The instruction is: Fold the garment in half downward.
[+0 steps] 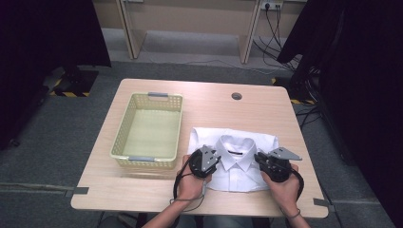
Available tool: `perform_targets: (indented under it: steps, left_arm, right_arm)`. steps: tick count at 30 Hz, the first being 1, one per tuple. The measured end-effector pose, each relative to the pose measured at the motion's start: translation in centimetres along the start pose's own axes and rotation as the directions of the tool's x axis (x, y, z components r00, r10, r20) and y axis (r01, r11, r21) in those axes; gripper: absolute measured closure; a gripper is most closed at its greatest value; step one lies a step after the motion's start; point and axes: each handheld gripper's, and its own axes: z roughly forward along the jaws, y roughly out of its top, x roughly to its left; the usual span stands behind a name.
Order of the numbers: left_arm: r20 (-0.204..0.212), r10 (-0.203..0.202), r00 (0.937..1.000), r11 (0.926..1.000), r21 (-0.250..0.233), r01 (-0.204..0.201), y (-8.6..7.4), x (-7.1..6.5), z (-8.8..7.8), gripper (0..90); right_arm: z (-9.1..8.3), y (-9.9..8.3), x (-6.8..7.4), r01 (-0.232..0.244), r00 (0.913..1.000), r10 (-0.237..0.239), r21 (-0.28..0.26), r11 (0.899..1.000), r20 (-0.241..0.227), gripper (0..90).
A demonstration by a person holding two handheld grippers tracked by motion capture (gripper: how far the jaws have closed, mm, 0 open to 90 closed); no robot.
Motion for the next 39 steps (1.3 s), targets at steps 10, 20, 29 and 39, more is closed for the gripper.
perform_targets:
  steps: [10, 20, 29, 39]
  left_arm:
    - [0.035, -0.050, 0.9981, 0.9981, -0.034, 0.051, 1.6, 0.5, -0.9, 49.8]
    - [0.051, -0.054, 0.9973, 0.9955, -0.075, 0.058, 4.0, 1.5, -1.0, 46.9]
    - [0.097, -0.085, 0.9916, 0.9937, -0.065, 0.091, 5.4, 2.5, 0.7, 44.8]
    - [0.152, -0.082, 0.9850, 0.9960, -0.024, 0.087, 5.3, 2.7, 1.9, 47.1]
  right_arm:
    - [-1.2, 1.9, -0.3, -0.025, 0.9995, 0.024, -0.061, 0.998, -0.021, 67.6]
    - [-2.4, 4.3, 0.0, -0.005, 0.9977, -0.002, -0.106, 0.994, -0.067, 64.6]
    - [-1.5, 5.5, 0.2, 0.034, 0.9962, -0.038, -0.055, 0.998, -0.078, 69.2]
    - [-1.1, 5.4, -0.1, 0.039, 0.9957, -0.040, -0.016, 0.999, -0.084, 80.4]
